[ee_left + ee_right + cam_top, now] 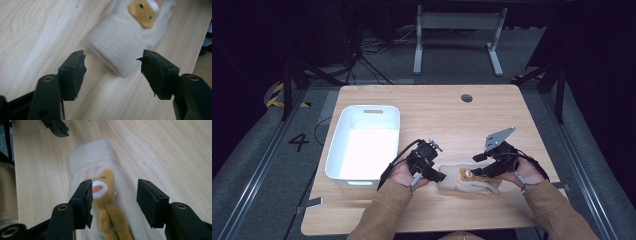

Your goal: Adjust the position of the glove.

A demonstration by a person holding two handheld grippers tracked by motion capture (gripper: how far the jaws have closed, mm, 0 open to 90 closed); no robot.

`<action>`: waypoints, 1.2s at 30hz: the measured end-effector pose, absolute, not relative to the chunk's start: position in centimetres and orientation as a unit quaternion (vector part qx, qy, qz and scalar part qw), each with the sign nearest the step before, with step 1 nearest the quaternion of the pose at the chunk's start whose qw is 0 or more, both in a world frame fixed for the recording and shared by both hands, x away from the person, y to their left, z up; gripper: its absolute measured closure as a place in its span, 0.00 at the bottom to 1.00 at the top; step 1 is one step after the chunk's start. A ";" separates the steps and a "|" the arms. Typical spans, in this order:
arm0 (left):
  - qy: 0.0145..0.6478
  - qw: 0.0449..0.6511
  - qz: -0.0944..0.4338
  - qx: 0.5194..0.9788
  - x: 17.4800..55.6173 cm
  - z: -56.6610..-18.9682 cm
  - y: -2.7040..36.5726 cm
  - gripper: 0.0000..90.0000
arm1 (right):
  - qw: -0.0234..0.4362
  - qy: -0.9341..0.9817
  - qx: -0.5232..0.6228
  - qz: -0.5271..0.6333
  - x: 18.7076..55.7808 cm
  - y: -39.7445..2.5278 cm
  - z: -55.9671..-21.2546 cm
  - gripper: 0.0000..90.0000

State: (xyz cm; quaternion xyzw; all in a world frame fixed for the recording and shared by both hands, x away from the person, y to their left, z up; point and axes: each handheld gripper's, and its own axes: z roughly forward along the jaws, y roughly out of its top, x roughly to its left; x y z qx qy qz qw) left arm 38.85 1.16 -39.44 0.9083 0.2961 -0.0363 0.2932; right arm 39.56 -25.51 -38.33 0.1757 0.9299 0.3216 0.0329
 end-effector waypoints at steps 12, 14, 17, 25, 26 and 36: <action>0.287 0.301 -0.015 0.909 39.7 -38.4 0.2 0.41 | 0.082 0.896 0.262 0.347 39.1 -28.9 -37.4 0.53; 0.286 0.304 -0.010 0.909 39.8 -38.1 0.1 0.40 | 0.093 0.888 0.279 0.353 39.0 -29.7 -37.3 0.52; 0.288 0.309 -0.007 0.906 40.0 -37.9 0.2 0.38 | 0.102 0.876 0.304 0.361 39.0 -31.1 -37.1 0.54; 0.297 0.320 -0.008 0.900 40.5 -37.8 0.2 0.36 | 0.120 0.853 0.348 0.369 39.1 -33.8 -36.9 0.54; 0.300 0.318 -0.005 0.899 40.5 -37.8 0.2 0.36 | 0.122 0.849 0.355 0.373 39.1 -34.2 -36.9 0.53; 0.307 0.326 0.005 0.894 40.6 -37.9 0.5 0.36 | 0.152 0.814 0.419 0.371 40.0 -36.8 -37.5 0.48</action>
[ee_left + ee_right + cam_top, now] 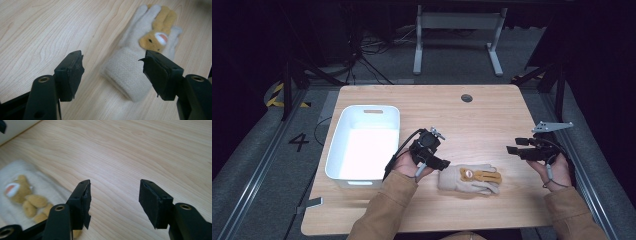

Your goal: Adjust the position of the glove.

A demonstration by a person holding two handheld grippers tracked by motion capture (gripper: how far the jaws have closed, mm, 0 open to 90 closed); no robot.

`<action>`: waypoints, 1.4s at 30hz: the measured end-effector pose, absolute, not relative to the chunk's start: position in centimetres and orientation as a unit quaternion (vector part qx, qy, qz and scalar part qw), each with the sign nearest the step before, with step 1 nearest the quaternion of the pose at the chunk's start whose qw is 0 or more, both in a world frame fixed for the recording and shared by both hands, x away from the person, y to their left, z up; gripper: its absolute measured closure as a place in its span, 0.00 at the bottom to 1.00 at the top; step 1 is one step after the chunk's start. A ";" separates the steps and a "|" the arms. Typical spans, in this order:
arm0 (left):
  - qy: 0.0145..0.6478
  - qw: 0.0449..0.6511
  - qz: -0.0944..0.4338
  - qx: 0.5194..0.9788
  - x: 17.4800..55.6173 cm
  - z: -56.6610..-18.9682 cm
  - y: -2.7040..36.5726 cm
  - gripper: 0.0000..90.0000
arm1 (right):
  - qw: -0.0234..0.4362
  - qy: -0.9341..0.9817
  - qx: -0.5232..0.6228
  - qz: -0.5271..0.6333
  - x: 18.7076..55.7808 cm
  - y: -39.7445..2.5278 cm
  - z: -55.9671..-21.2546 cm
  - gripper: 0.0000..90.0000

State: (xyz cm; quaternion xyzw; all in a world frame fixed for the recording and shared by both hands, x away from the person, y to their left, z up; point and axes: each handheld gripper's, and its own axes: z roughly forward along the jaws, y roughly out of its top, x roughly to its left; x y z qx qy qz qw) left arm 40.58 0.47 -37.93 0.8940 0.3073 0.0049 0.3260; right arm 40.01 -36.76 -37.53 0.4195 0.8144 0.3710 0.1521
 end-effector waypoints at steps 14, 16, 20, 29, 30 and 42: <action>0.295 0.330 0.018 0.897 40.4 -38.4 0.1 0.37 | 0.170 0.803 0.462 0.336 41.2 -38.4 -40.3 0.43; 0.292 0.330 0.013 0.898 40.4 -38.5 0.1 0.37 | 0.173 0.802 0.464 0.335 41.3 -38.4 -40.5 0.43; 0.284 0.330 0.013 0.900 40.4 -38.7 0.0 0.35 | 0.176 0.799 0.473 0.327 41.6 -38.7 -41.2 0.43; 0.240 0.340 -0.003 0.909 40.0 -39.2 -1.2 0.26 | 0.171 0.801 0.476 0.321 41.8 -38.8 -41.9 0.43; 0.233 0.343 -0.005 0.910 39.9 -39.2 -1.3 0.24 | 0.172 0.801 0.475 0.320 41.8 -38.8 -41.9 0.43; 0.170 0.374 0.025 0.911 39.6 -40.2 -1.8 0.10 | 0.169 0.802 0.470 0.328 41.7 -38.8 -41.8 0.43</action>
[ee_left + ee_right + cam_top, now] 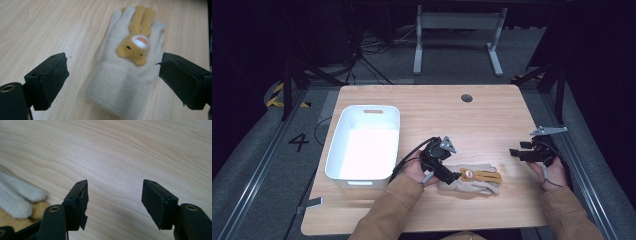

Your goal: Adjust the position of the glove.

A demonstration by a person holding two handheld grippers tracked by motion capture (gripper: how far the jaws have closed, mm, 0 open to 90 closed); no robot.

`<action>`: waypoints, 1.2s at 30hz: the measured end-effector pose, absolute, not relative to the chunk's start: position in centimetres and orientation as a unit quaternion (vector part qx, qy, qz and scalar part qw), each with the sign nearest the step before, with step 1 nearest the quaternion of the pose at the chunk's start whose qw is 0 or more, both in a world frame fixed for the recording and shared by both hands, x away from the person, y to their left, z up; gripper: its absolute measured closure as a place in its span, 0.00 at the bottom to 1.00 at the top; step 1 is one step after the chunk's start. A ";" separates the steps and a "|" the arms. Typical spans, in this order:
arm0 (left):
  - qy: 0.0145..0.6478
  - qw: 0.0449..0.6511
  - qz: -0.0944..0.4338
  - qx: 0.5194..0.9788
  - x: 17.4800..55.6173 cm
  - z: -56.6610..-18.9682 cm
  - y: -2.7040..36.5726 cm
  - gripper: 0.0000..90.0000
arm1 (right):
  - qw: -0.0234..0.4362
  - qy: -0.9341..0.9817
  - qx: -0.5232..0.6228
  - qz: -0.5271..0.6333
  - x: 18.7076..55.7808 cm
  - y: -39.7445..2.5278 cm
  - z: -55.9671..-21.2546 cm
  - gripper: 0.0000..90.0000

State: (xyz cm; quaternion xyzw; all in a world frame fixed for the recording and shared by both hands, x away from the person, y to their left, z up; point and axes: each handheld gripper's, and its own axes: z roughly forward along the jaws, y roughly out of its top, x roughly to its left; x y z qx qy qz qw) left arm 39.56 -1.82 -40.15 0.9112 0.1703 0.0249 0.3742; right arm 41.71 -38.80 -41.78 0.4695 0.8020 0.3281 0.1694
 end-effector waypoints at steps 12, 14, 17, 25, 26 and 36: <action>0.158 0.395 0.001 0.905 39.5 -41.6 -2.4 0.08 | 0.165 0.809 0.462 0.324 41.7 -38.5 -41.9 0.42; 0.157 0.396 0.004 0.905 39.5 -41.9 -2.7 0.04 | 0.164 0.810 0.461 0.323 41.7 -38.5 -41.9 0.42; 0.165 0.392 0.002 0.905 39.6 -42.3 -2.9 0.01 | 0.165 0.811 0.459 0.324 41.7 -38.5 -41.8 0.41; 0.143 0.376 0.007 0.916 39.2 -43.0 -3.7 0.00 | 0.159 0.814 0.456 0.321 41.7 -38.4 -41.9 0.41; 0.143 0.376 0.007 0.916 39.2 -43.0 -3.7 0.00 | 0.159 0.815 0.456 0.321 41.7 -38.4 -41.9 0.41; 0.126 0.355 0.014 0.926 39.2 -44.4 -4.6 0.00 | 0.157 0.818 0.452 0.319 41.7 -38.4 -42.0 0.41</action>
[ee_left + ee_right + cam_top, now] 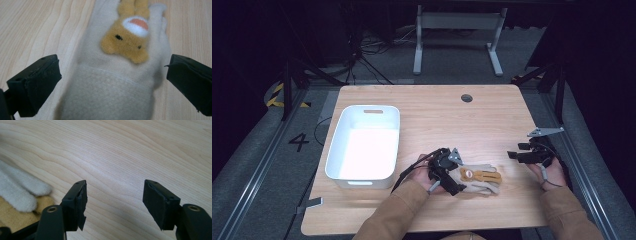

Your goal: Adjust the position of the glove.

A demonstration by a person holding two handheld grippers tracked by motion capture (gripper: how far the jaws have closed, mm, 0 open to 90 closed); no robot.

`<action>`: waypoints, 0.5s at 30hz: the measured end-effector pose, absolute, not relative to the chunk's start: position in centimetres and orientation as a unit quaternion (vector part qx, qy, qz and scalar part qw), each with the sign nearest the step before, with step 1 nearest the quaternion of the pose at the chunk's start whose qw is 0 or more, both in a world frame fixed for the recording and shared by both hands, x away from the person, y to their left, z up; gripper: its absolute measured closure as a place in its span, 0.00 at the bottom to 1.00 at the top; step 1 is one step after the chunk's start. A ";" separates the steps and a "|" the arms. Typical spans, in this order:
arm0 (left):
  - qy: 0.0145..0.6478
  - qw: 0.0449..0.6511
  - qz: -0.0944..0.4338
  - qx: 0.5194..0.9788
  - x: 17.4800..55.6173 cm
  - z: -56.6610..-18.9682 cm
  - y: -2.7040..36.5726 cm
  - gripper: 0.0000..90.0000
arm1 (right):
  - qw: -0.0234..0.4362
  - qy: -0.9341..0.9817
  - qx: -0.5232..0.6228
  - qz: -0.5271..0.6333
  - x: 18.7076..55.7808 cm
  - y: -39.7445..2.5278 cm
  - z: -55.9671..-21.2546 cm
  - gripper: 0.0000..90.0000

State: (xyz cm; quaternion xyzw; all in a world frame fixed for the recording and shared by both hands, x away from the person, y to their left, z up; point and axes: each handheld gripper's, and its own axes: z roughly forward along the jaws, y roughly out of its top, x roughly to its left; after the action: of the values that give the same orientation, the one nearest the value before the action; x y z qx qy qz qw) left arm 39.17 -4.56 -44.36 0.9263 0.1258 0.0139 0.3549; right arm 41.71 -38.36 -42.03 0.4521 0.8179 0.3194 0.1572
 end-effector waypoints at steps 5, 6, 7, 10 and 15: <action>0.122 0.334 0.023 0.934 39.2 -45.2 -5.3 0.00 | 0.157 0.819 0.451 0.318 41.7 -38.4 -42.0 0.40; 0.123 0.330 0.021 0.936 39.2 -45.4 -5.3 0.00 | 0.156 0.819 0.451 0.319 41.7 -38.4 -42.0 0.40; 0.124 0.328 0.016 0.936 39.3 -45.5 -5.4 0.00 | 0.156 0.820 0.449 0.318 41.7 -38.4 -42.1 0.40; 0.127 0.322 0.016 0.938 39.3 -45.8 -5.6 0.00 | 0.156 0.821 0.449 0.317 41.7 -38.3 -42.1 0.40; 0.123 0.304 0.039 0.944 39.1 -46.1 -6.1 0.00 | 0.154 0.821 0.449 0.317 41.8 -38.4 -42.2 0.41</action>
State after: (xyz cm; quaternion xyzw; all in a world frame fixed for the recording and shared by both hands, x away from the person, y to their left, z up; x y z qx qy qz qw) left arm 39.10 -6.09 -46.08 0.9440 0.1228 0.0394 0.3037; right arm 41.76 -38.36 -42.18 0.4494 0.8208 0.3172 0.1541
